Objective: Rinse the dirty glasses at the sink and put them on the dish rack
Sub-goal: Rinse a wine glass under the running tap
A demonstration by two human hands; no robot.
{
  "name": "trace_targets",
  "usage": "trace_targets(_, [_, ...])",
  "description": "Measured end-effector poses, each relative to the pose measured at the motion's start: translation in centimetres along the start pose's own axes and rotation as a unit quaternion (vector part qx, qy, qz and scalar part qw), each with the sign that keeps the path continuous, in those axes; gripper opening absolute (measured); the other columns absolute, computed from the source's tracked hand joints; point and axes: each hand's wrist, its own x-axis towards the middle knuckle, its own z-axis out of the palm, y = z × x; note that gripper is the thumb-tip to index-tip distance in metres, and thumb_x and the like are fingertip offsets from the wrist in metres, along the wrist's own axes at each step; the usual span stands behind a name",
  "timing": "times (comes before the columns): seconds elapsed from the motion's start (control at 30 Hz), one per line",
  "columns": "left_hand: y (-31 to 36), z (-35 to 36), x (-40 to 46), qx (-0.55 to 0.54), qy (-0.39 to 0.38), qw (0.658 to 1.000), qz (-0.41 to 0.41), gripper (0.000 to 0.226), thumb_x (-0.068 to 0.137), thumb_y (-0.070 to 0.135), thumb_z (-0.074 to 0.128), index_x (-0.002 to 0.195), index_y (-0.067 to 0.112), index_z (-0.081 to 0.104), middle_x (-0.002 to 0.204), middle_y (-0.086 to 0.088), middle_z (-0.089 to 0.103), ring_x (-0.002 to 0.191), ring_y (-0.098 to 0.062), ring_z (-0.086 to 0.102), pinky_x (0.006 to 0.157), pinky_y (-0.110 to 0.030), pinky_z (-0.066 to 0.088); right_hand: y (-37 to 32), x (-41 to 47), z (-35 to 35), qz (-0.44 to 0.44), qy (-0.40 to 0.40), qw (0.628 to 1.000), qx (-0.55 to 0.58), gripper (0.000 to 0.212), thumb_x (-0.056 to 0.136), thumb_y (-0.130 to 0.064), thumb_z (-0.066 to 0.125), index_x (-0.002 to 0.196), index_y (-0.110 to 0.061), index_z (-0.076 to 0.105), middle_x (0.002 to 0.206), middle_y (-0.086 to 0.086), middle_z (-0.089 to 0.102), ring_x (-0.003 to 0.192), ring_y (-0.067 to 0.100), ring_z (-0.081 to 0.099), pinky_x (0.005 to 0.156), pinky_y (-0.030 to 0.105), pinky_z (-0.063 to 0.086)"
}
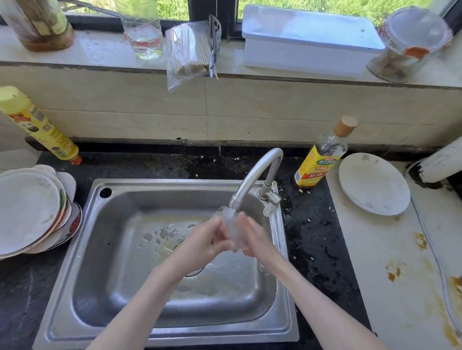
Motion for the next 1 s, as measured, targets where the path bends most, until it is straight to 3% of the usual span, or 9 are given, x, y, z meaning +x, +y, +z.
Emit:
trace_targets(0.1, [-0.4, -1.3, 0.3, 0.094, -0.133, 0.986, 0.026, 0.019, 0.083, 0.003, 0.064, 0.089, 0.02, 0.071, 0.085, 0.025, 0.062, 0.082, 0.004, 0.058, 0.08, -0.014, 0.044, 0.0, 0.6, -0.1, 0.044, -0.03, 0.999, -0.001, 0.091, 0.069, -0.088, 0.028, 0.096, -0.011, 0.07, 0.096, 0.034, 0.062, 0.083, 0.039, 0.063, 0.071, 0.032, 0.046])
trace_targets(0.23, [0.3, -1.5, 0.9, 0.038, -0.039, 0.998, -0.01, 0.019, 0.076, -0.001, 0.071, 0.075, 0.018, 0.07, 0.073, 0.012, 0.066, 0.066, 0.008, 0.057, 0.068, -0.011, 0.042, 0.2, 0.8, 0.0, 0.009, -0.044, 0.999, -0.006, 0.101, 0.06, -0.094, 0.024, 0.11, -0.016, 0.064, 0.072, 0.009, 0.059, 0.056, 0.005, 0.047, 0.049, 0.014, 0.033])
trace_targets(0.33, [0.3, -0.7, 0.9, -0.002, 0.032, 0.999, -0.021, 0.028, 0.077, 0.003, 0.071, 0.071, 0.021, 0.05, 0.068, 0.009, 0.056, 0.061, 0.001, 0.05, 0.062, -0.016, 0.04, 0.1, 0.0, 0.7, -0.059, -0.025, 0.998, -0.006, 0.092, 0.049, -0.097, 0.037, 0.114, -0.033, 0.05, 0.096, -0.012, 0.051, 0.062, -0.01, 0.048, 0.054, 0.008, 0.035])
trace_targets(0.47, [-0.2, -1.1, 1.1, 0.083, -0.168, 0.982, 0.024, 0.024, 0.083, 0.001, 0.062, 0.094, 0.022, 0.067, 0.094, 0.018, 0.063, 0.086, 0.0, 0.058, 0.08, -0.02, 0.047, 0.6, 0.4, 0.8, -0.007, -0.014, 1.0, 0.018, 0.088, 0.059, -0.093, 0.035, 0.107, -0.024, 0.06, 0.1, -0.006, 0.064, 0.079, 0.0, 0.062, 0.069, 0.024, 0.05])
trace_targets(0.53, [-0.4, -1.4, 1.4, 0.155, -0.234, 0.96, 0.018, 0.03, 0.084, 0.001, 0.059, 0.1, 0.024, 0.071, 0.101, 0.012, 0.067, 0.092, -0.005, 0.06, 0.085, -0.019, 0.046, 0.2, 0.7, 0.8, 0.028, -0.042, 0.998, 0.021, 0.087, 0.069, -0.085, 0.027, 0.1, -0.013, 0.066, 0.089, 0.006, 0.068, 0.07, 0.017, 0.063, 0.057, 0.028, 0.047])
trace_targets(0.67, [-0.1, -1.2, 1.6, 0.101, -0.119, 0.988, -0.02, 0.022, 0.076, -0.003, 0.068, 0.077, 0.019, 0.07, 0.074, 0.011, 0.068, 0.068, 0.01, 0.058, 0.067, -0.006, 0.043, 0.8, 0.7, 0.7, 0.012, -0.069, 0.996, 0.052, 0.082, 0.078, -0.082, 0.022, 0.094, -0.017, 0.069, 0.067, 0.015, 0.049, 0.054, 0.02, 0.038, 0.045, 0.026, 0.023])
trace_targets(0.77, [-0.4, -0.7, 1.4, 0.065, -0.045, 0.997, -0.018, 0.037, 0.073, -0.003, 0.071, 0.063, 0.027, 0.051, 0.068, 0.013, 0.059, 0.064, 0.009, 0.054, 0.062, -0.009, 0.039, 1.2, 0.4, 0.4, -0.007, -0.028, 0.998, 0.047, 0.069, 0.074, -0.078, 0.037, 0.107, -0.024, 0.061, 0.073, 0.005, 0.051, 0.056, 0.011, 0.041, 0.047, 0.018, 0.03])
trace_targets(0.9, [-0.3, -0.7, 1.3, 0.131, -0.226, 0.965, 0.035, 0.026, 0.083, 0.012, 0.066, 0.099, 0.031, 0.069, 0.101, 0.022, 0.064, 0.089, 0.007, 0.054, 0.081, -0.013, 0.04, 0.3, 0.2, 0.5, 0.03, -0.056, 0.997, 0.049, 0.074, 0.073, -0.079, 0.036, 0.115, -0.024, 0.062, 0.087, 0.005, 0.063, 0.064, 0.011, 0.059, 0.057, 0.02, 0.044])
trace_targets(1.0, [-0.1, -1.0, 1.4, 0.139, -0.241, 0.961, 0.001, 0.024, 0.081, 0.015, 0.068, 0.101, 0.029, 0.072, 0.087, 0.021, 0.066, 0.073, 0.01, 0.055, 0.071, -0.006, 0.04, -0.2, 0.1, 0.7, 0.054, -0.084, 0.993, 0.066, 0.072, 0.077, -0.081, 0.024, 0.096, -0.031, 0.071, 0.078, 0.017, 0.065, 0.061, 0.035, 0.056, 0.056, 0.038, 0.044])
